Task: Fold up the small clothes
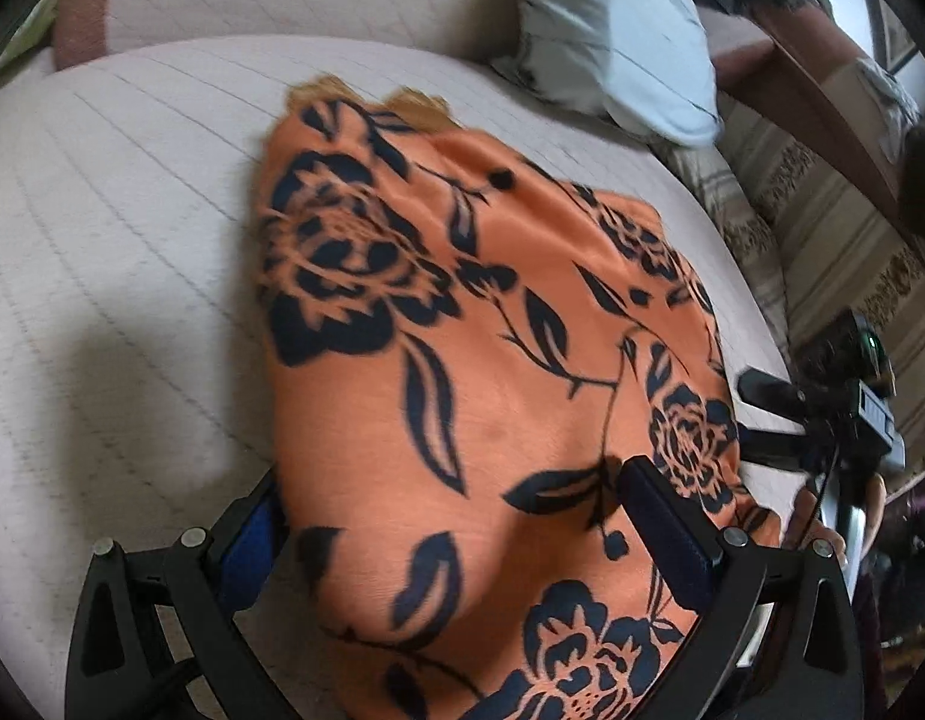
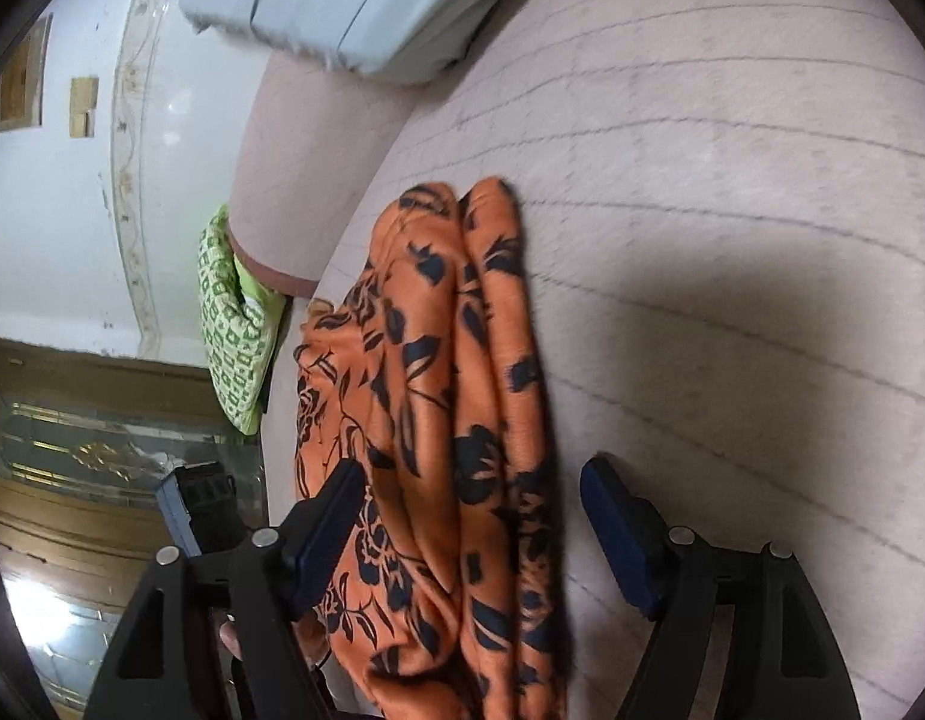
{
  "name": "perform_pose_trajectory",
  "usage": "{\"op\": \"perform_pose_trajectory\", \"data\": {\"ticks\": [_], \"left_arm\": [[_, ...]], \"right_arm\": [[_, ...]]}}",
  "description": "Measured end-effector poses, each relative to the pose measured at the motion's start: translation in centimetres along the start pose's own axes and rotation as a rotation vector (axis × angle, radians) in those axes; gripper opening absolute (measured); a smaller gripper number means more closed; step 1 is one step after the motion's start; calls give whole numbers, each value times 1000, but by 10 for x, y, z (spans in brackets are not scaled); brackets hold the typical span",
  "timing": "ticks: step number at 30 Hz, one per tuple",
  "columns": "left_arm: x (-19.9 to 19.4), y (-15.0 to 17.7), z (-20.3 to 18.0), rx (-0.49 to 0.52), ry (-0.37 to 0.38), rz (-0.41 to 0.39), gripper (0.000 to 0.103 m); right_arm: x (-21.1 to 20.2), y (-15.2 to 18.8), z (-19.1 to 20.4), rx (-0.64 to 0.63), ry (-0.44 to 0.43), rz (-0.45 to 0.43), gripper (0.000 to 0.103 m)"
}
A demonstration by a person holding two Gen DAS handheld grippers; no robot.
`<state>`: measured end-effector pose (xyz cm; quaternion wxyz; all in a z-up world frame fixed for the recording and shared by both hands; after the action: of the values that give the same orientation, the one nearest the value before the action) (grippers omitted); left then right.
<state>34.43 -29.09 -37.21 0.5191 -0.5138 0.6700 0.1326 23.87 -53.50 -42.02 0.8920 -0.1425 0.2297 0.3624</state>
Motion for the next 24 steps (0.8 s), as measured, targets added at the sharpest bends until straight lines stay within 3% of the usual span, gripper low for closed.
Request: {"op": "perform_pose_trajectory", "data": {"ticks": [3, 7, 11, 15, 24], "left_arm": [[4, 0, -3, 13, -5, -6, 103], [6, -6, -5, 4, -6, -16, 103], [3, -5, -2, 1, -47, -28, 93], [2, -5, -6, 15, -94, -45, 84], [-2, -12, -23, 66, -184, -76, 74]], "right_arm": [[23, 6, 13, -30, -2, 48, 77], [39, 10, 25, -67, 30, 19, 78], [46, 14, 34, -104, 56, 2, 76], [48, 16, 36, -113, 75, -17, 67], [44, 17, 41, -137, 64, -36, 58]]}}
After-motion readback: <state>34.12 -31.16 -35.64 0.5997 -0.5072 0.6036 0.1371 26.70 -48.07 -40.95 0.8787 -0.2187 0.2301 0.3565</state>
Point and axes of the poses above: each gripper's, at about its wrist camera, not at the fingertips, and x roughly the way its jaws point, z to its left, y to its underside, the point moved 8 cm from there along x, roughly the way its jaws point, and after that the axes turned 1 degree about x, right-handed, at the moved point
